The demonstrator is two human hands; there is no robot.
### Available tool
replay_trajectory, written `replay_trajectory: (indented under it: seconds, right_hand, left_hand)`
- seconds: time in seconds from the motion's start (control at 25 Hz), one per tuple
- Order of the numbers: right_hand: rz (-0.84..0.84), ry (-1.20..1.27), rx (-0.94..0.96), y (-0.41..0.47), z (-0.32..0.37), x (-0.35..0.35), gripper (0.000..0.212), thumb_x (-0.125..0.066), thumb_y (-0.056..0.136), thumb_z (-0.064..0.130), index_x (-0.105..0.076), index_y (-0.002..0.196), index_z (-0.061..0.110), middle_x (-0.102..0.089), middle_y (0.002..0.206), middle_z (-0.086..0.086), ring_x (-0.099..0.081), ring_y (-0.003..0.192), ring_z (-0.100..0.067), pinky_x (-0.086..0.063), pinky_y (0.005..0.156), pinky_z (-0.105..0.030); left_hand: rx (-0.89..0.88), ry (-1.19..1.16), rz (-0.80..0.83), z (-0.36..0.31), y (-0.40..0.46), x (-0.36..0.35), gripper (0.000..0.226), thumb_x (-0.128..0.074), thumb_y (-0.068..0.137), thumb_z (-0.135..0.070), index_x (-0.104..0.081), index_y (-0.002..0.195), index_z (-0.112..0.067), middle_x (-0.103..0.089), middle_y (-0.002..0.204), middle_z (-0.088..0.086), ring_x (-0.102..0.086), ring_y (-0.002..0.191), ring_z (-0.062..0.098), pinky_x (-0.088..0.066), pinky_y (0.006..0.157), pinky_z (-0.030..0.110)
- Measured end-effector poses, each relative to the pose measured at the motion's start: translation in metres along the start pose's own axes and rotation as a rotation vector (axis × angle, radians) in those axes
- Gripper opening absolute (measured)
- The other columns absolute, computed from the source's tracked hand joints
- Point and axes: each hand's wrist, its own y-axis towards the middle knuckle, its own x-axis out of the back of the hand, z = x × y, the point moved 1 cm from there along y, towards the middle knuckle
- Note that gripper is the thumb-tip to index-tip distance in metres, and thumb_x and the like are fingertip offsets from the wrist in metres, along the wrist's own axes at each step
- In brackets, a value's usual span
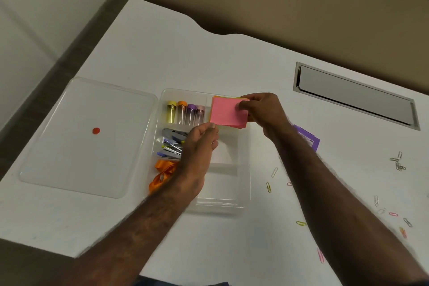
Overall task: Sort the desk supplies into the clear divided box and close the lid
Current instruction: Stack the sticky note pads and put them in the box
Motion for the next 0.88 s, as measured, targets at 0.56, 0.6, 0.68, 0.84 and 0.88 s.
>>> replay_trajectory:
  seconds: [0.56, 0.6, 0.68, 0.84, 0.88]
  right_hand:
    - [-0.052, -0.544, 0.142, 0.002, 0.002, -0.004, 0.053, -0.082, 0.085, 0.040, -0.071, 0.126, 0.008, -0.076, 0.116, -0.010, -0.073, 0.100, -0.024, -0.059, 0.095, -0.042]
    - [-0.076, -0.552, 0.169, -0.003, 0.003, 0.000, 0.050, -0.081, 0.086, 0.039, -0.072, 0.125, 0.009, -0.076, 0.114, -0.008, -0.073, 0.099, -0.021, -0.058, 0.095, -0.040]
    - [-0.136, -0.533, 0.223, -0.018, 0.004, 0.009, 0.042, -0.080, 0.086, 0.036, -0.074, 0.121, 0.013, -0.078, 0.107, -0.003, -0.071, 0.093, -0.014, -0.057, 0.090, -0.031]
    - [-0.196, -0.485, 0.241, -0.051, -0.007, 0.028, 0.036, -0.076, 0.090, 0.037, -0.074, 0.121, 0.017, -0.078, 0.109, 0.002, -0.067, 0.089, -0.005, -0.051, 0.084, -0.023]
    - [-0.218, -0.474, 0.235, -0.061, -0.013, 0.034, 0.036, -0.075, 0.091, 0.037, -0.074, 0.121, 0.018, -0.077, 0.111, 0.002, -0.067, 0.089, -0.005, -0.050, 0.083, -0.021]
  left_hand:
    - [0.003, 0.090, 0.068, 0.002, -0.001, -0.006, 0.032, -0.058, 0.102, -0.039, -0.058, 0.131, -0.025, -0.063, 0.138, 0.004, -0.062, 0.126, 0.023, -0.049, 0.112, 0.045]
    - [-0.008, 0.100, 0.075, 0.003, -0.003, -0.007, 0.029, -0.058, 0.102, -0.039, -0.059, 0.129, -0.027, -0.064, 0.137, 0.003, -0.062, 0.126, 0.023, -0.049, 0.111, 0.045]
    - [-0.033, 0.119, 0.089, 0.005, -0.005, -0.010, 0.022, -0.057, 0.102, -0.038, -0.060, 0.123, -0.031, -0.065, 0.135, 0.001, -0.063, 0.124, 0.021, -0.050, 0.110, 0.046]
    - [-0.075, 0.153, 0.111, 0.010, -0.016, -0.022, 0.031, -0.059, 0.102, -0.037, -0.061, 0.130, -0.025, -0.067, 0.132, -0.001, -0.064, 0.121, 0.019, -0.050, 0.110, 0.045]
    - [-0.088, 0.168, 0.122, 0.012, -0.020, -0.028, 0.032, -0.059, 0.102, -0.038, -0.060, 0.132, -0.025, -0.067, 0.130, -0.003, -0.064, 0.121, 0.017, -0.051, 0.109, 0.043]
